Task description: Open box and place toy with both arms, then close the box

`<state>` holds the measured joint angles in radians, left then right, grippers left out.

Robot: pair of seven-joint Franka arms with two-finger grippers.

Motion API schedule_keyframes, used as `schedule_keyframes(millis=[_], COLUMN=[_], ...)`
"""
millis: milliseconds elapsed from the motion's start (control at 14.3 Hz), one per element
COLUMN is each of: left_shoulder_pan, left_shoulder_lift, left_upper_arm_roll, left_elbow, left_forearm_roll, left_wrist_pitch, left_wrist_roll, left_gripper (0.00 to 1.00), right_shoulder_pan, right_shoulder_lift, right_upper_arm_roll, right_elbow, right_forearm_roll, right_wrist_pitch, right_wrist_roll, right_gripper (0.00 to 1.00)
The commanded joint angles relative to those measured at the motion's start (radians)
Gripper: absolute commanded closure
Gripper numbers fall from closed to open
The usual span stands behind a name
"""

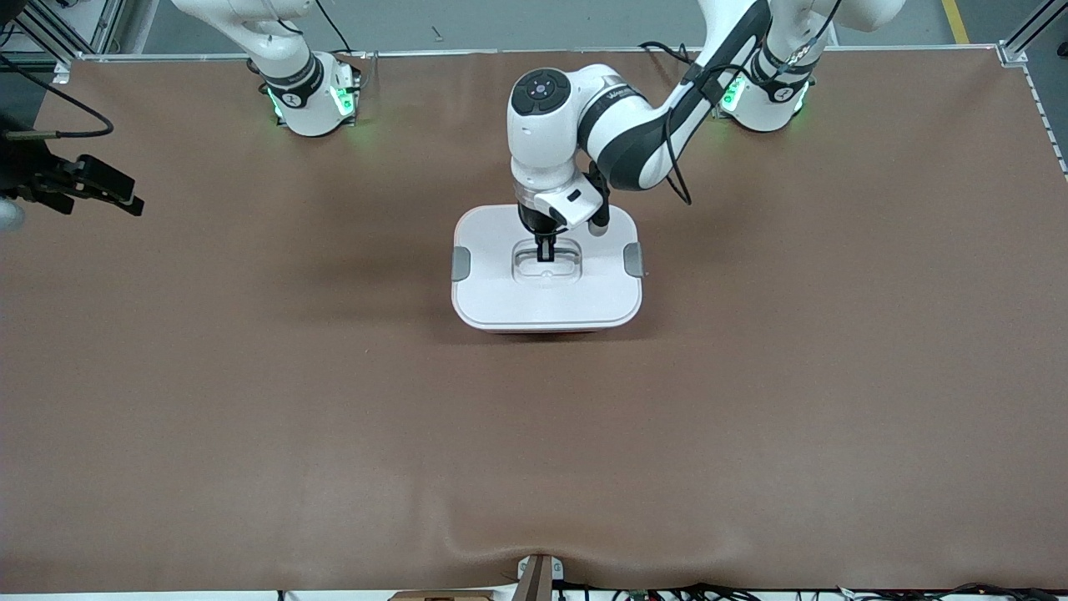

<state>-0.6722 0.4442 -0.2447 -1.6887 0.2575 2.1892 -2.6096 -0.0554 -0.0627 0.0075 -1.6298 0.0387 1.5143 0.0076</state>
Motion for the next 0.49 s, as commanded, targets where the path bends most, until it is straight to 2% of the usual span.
schedule_keyframes(millis=[0,419], left_shoulder_pan=[-0.017,-0.021], left_shoulder_lift=[0.024,0.048], left_upper_arm_roll=[0.001,0.001], left_elbow=[0.026,0.058], left_forearm_roll=[0.032,0.029], left_wrist_pitch=[0.003,0.003], left_wrist_roll=[-0.044,-0.053], left_gripper=[1.0,1.0], right_shoulder_pan=[-0.014,-0.018], right_shoulder_lift=[-0.008,-0.002], right_upper_arm_roll=[0.014,0.014], right_elbow=[0.008,0.007], right_forearm_roll=[0.001,-0.003], right_wrist_pitch=[-0.012,-0.023], right_wrist_roll=[-0.017,-0.018], right_gripper=[0.0,0.0])
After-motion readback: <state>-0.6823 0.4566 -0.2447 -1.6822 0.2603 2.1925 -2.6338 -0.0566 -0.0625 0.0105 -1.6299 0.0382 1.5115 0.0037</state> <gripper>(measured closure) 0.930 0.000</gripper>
